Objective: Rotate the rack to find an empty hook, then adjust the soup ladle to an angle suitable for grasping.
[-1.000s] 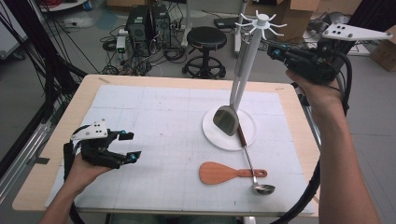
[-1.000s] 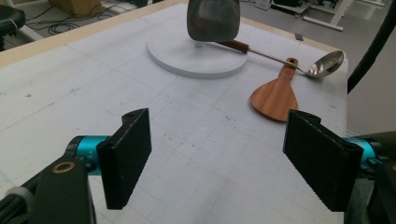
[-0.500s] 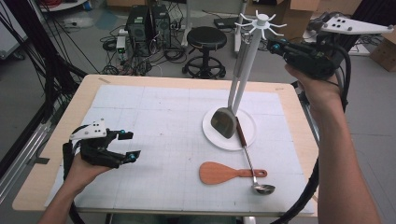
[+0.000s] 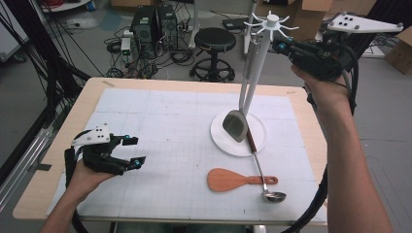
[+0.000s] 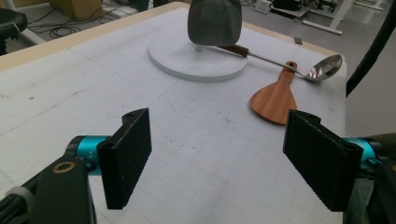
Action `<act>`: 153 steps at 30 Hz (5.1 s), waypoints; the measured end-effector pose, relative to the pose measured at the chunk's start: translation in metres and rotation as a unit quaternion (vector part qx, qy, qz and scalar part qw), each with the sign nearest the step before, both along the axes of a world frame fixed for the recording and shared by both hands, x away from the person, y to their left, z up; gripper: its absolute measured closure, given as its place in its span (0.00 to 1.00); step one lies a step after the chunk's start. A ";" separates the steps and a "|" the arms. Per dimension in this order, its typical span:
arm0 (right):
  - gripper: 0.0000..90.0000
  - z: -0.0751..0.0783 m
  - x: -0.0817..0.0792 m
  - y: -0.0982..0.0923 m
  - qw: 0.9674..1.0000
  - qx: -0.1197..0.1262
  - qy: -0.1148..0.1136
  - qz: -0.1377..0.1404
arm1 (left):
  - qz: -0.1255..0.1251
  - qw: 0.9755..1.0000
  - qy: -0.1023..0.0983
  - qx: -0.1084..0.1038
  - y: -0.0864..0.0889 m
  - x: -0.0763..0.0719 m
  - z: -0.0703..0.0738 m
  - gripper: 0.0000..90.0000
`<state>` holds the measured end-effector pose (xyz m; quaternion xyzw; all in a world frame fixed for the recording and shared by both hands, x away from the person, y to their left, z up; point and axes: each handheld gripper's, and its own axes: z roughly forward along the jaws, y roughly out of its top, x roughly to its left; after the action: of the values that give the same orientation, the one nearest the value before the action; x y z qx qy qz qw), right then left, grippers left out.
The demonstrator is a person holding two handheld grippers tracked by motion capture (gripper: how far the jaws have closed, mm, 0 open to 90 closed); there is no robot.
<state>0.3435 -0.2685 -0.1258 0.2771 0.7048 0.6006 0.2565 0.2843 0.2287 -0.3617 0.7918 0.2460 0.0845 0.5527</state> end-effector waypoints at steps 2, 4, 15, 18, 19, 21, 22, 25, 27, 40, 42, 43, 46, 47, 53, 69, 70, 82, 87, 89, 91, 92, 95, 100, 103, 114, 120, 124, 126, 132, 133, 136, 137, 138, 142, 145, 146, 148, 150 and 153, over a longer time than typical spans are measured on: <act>0.99 0.001 0.000 0.004 1.000 -0.004 -0.001 -0.001 | 0.000 1.000 0.001 0.001 0.000 0.001 0.000 0.27; 1.00 0.002 0.001 0.007 1.000 -0.003 -0.003 -0.002 | 0.000 1.000 0.001 -0.002 0.001 0.000 0.000 0.27; 0.99 0.003 0.003 0.017 1.000 -0.015 -0.004 -0.005 | 0.003 1.000 -0.001 -0.001 0.002 -0.001 0.001 0.27; 0.99 0.003 0.000 0.016 1.000 -0.016 -0.007 -0.002 | 0.002 1.000 -0.002 -0.001 0.002 -0.001 0.001 0.27; 0.99 0.002 -0.001 0.015 1.000 -0.016 -0.006 -0.002 | 0.003 1.000 -0.001 -0.001 0.002 -0.001 0.001 0.27; 0.99 0.002 -0.002 0.013 1.000 -0.014 -0.006 -0.001 | 0.004 1.000 -0.003 0.001 0.002 -0.001 0.001 0.27; 1.00 0.001 -0.003 0.011 1.000 -0.014 -0.006 0.000 | 0.004 1.000 -0.003 0.001 0.001 -0.001 0.001 0.27; 0.99 -0.002 -0.005 0.007 1.000 -0.012 -0.005 0.004 | 0.005 1.000 -0.003 0.001 0.001 -0.001 0.001 0.27; 0.99 -0.003 -0.007 0.005 1.000 -0.015 -0.004 0.005 | 0.005 1.000 -0.002 0.002 0.001 -0.001 0.001 0.27; 0.99 -0.008 -0.010 -0.017 1.000 -0.016 0.006 -0.009 | 0.003 1.000 -0.002 0.002 0.001 -0.002 0.001 0.27; 0.99 -0.009 -0.010 -0.020 1.000 -0.017 0.005 -0.012 | 0.003 1.000 -0.002 0.001 0.001 -0.002 0.001 0.27; 0.99 -0.009 -0.010 -0.020 1.000 -0.016 0.007 -0.012 | 0.004 1.000 -0.002 0.002 0.001 -0.001 0.001 0.27; 0.99 -0.008 -0.009 -0.024 1.000 -0.015 0.007 -0.018 | 0.003 1.000 -0.002 0.003 0.001 -0.002 0.001 0.27; 0.99 -0.008 -0.008 -0.024 1.000 -0.013 0.008 -0.020 | 0.002 1.000 -0.003 0.004 0.001 -0.001 0.001 0.27; 0.99 -0.002 -0.005 -0.027 0.999 -0.017 0.004 -0.029 | 0.003 1.000 -0.003 0.003 0.001 -0.002 0.001 0.27; 0.99 0.004 0.000 -0.001 1.000 -0.025 0.000 -0.010 | 0.002 1.000 -0.002 0.003 0.000 -0.002 0.001 0.27; 0.99 0.004 0.000 0.002 1.000 -0.028 -0.001 -0.008 | 0.002 1.000 -0.003 0.002 0.000 -0.002 0.001 0.27; 0.99 0.000 0.003 0.008 1.000 -0.026 0.001 -0.002 | 0.003 1.000 -0.004 0.001 0.002 -0.001 0.002 0.27; 0.93 -0.011 -0.001 0.007 1.000 -0.024 0.006 0.015 | 0.003 1.000 -0.005 0.001 0.003 -0.001 0.001 0.27; 0.89 -0.018 -0.003 0.007 0.999 -0.023 0.013 0.025 | 0.003 1.000 -0.004 0.001 0.003 0.000 0.001 0.27; 0.84 -0.025 -0.004 0.007 0.999 -0.024 0.017 0.034 | 0.004 1.000 -0.004 0.002 0.004 0.000 0.001 0.27; 0.82 -0.027 -0.004 0.007 0.999 -0.024 0.018 0.037 | 0.003 1.000 -0.004 0.005 0.004 -0.001 0.001 0.27; 0.78 -0.040 -0.007 0.009 0.998 -0.025 0.027 0.048 | 0.006 1.000 -0.006 0.001 0.005 -0.001 0.001 0.27; 0.72 -0.057 -0.010 0.010 0.997 -0.038 0.031 0.057 | 0.006 1.000 -0.006 0.000 0.006 -0.001 0.001 0.27; 0.69 -0.068 -0.010 0.010 0.997 -0.039 0.033 0.062 | 0.006 1.000 -0.005 0.001 0.006 -0.001 0.001 0.27; 0.63 -0.110 -0.011 0.007 0.994 -0.041 0.065 0.074 | 0.007 1.000 -0.006 0.004 0.006 -0.001 0.001 0.26; 0.60 -0.125 -0.014 0.006 0.993 -0.042 0.078 0.078 | 0.009 1.000 -0.004 0.007 0.005 -0.002 0.000 0.26; 0.57 -0.133 -0.017 0.006 0.993 -0.043 0.079 0.082 | 0.009 1.000 -0.004 0.011 0.003 -0.002 0.000 0.26; 0.54 -0.136 -0.019 0.005 0.992 -0.048 0.080 0.084 | 0.011 1.000 -0.004 0.016 0.002 -0.003 -0.001 0.25; 0.48 -0.152 -0.024 0.000 0.990 -0.053 0.090 0.089 | 0.017 1.000 -0.003 0.021 -0.003 -0.008 -0.002 0.22; 0.47 -0.154 -0.025 -0.001 0.990 -0.052 0.093 0.090 | 0.017 1.000 -0.003 0.021 -0.003 -0.008 -0.002 0.22; 0.45 -0.160 -0.026 -0.003 0.989 -0.054 0.100 0.091 | 0.021 0.999 -0.002 0.027 -0.002 -0.011 -0.003 0.20; 0.43 -0.166 -0.028 -0.004 0.988 -0.061 0.103 0.094 | 0.024 0.999 -0.001 0.028 -0.001 -0.013 -0.005 0.20; 0.41 -0.170 -0.029 -0.004 0.988 -0.064 0.106 0.095 | 0.026 0.999 -0.001 0.029 0.000 -0.013 -0.006 0.20; 0.37 -0.182 -0.031 -0.006 0.985 -0.084 0.113 0.098 | 0.033 0.999 0.000 0.029 0.005 -0.016 -0.009 0.19; 0.36 -0.191 -0.032 -0.008 0.984 -0.090 0.122 0.095 | 0.038 0.999 0.001 0.030 0.007 -0.018 -0.011 0.19; 0.36 -0.194 -0.032 -0.009 0.984 -0.090 0.125 0.093 | 0.039 0.999 0.002 0.030 0.007 -0.019 -0.013 0.19; 0.36 -0.200 -0.032 -0.011 0.983 -0.098 0.128 0.087 | 0.040 0.999 0.001 0.031 0.008 -0.019 -0.014 0.19; 0.37 -0.207 -0.032 -0.013 0.982 -0.099 0.137 0.081 | 0.041 0.999 0.001 0.029 0.008 -0.019 -0.014 0.19; 0.40 -0.218 -0.031 -0.016 0.980 -0.107 0.151 0.070 | 0.038 0.999 0.001 0.031 0.008 -0.019 -0.015 0.19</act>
<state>0.3120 -0.2848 -0.3440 0.2851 0.8136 0.4891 0.1326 0.2650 0.2363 -0.3766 0.7984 0.2740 0.1126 0.5243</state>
